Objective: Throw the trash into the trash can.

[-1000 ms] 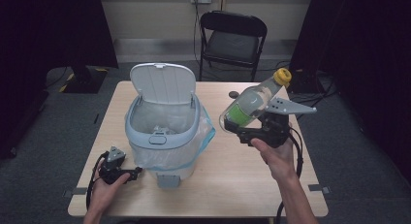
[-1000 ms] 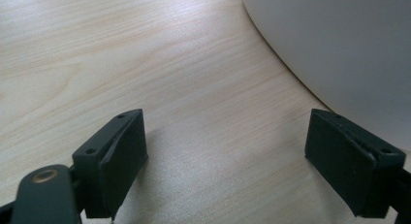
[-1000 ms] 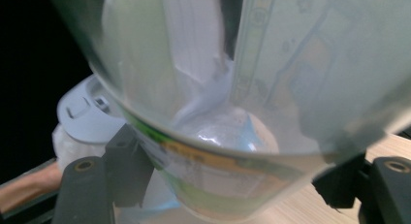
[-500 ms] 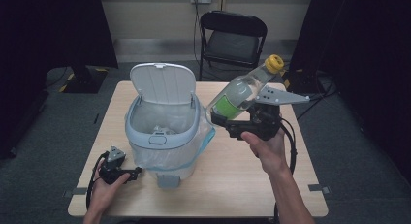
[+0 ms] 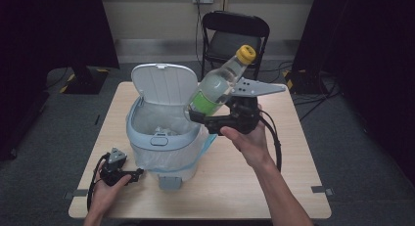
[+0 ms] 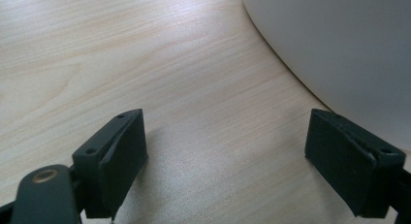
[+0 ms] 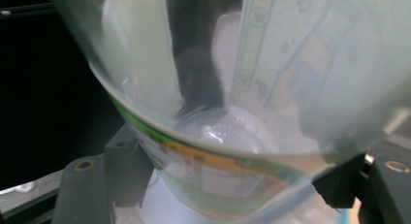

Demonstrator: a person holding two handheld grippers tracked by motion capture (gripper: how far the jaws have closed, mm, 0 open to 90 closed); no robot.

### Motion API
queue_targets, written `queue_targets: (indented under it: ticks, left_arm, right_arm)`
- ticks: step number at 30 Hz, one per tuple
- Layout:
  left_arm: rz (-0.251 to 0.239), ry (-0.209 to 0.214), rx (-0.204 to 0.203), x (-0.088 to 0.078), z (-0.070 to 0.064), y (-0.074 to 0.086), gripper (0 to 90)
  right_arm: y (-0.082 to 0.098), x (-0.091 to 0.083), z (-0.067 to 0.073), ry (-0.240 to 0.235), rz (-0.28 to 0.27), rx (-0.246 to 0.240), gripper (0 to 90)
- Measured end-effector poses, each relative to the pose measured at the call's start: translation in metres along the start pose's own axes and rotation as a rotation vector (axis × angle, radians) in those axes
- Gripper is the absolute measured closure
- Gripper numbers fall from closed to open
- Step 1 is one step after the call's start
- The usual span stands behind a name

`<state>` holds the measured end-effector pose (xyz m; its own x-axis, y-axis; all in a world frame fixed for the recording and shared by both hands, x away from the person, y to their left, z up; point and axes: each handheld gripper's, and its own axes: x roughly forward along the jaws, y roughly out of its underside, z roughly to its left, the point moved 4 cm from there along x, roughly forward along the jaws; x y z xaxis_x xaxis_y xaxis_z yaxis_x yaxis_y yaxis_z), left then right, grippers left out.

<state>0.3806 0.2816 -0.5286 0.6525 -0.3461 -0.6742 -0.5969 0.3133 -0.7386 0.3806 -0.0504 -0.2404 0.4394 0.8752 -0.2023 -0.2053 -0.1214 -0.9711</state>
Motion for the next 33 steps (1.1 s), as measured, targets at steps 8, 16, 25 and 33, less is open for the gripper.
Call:
queue_targets:
  ticks: [8, 16, 25, 33]
  left_arm:
    - [0.000, 0.000, 0.000, 0.000, 0.000, 0.000, 14.4]
    - [0.000, 0.000, 0.001, 0.000, 0.000, 0.000, 14.4]
    - [0.000, 0.000, 0.000, 0.000, 0.000, 0.000, 14.4]
    - [0.000, 0.000, 0.000, 0.000, 0.000, 0.000, 14.4]
  right_arm:
    - [-0.005, 0.024, 0.004, -0.021, 0.023, -0.024, 27.8]
    - [-0.008, 0.045, 0.004, -0.020, 0.057, -0.052, 27.8]
    - [-0.001, 0.069, -0.001, -0.023, 0.126, -0.066, 27.7]
    - [-0.001, 0.077, -0.002, -0.026, 0.145, -0.072, 27.1]
